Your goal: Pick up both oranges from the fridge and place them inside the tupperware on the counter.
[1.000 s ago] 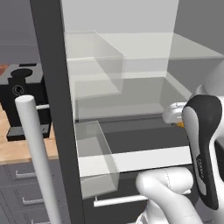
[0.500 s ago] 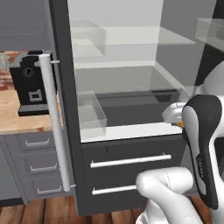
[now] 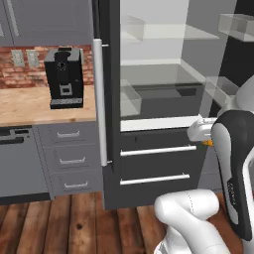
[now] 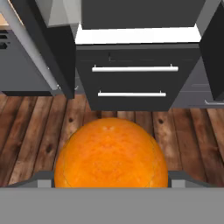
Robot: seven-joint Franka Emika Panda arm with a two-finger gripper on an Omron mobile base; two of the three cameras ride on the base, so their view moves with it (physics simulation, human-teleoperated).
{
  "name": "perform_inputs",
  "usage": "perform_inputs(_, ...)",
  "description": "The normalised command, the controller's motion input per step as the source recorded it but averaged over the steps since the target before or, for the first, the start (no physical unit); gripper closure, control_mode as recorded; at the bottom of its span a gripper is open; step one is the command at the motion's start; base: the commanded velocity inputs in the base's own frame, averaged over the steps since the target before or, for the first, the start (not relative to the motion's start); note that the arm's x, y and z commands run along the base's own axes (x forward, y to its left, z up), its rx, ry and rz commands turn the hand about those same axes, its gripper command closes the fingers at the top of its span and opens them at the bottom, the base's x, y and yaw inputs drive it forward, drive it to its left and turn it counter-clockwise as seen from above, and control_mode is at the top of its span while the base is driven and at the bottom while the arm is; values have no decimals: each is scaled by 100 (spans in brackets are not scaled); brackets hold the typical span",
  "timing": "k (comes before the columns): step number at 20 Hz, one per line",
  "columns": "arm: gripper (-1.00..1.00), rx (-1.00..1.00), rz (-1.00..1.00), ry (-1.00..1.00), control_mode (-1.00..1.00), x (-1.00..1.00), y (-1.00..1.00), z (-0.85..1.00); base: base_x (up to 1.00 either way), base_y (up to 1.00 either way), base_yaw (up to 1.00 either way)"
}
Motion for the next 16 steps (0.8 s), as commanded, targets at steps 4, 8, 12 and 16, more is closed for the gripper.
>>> perform_inputs(4,100,0,0,0,100,0,0,0,0,100,1)
perform_inputs(8,100,0,0,0,100,0,0,0,9,100,2)
perform_inputs(12,100,0,0,0,100,0,0,0,30,100,1)
perform_inputs(16,100,0,0,0,100,0,0,0,44,100,2)
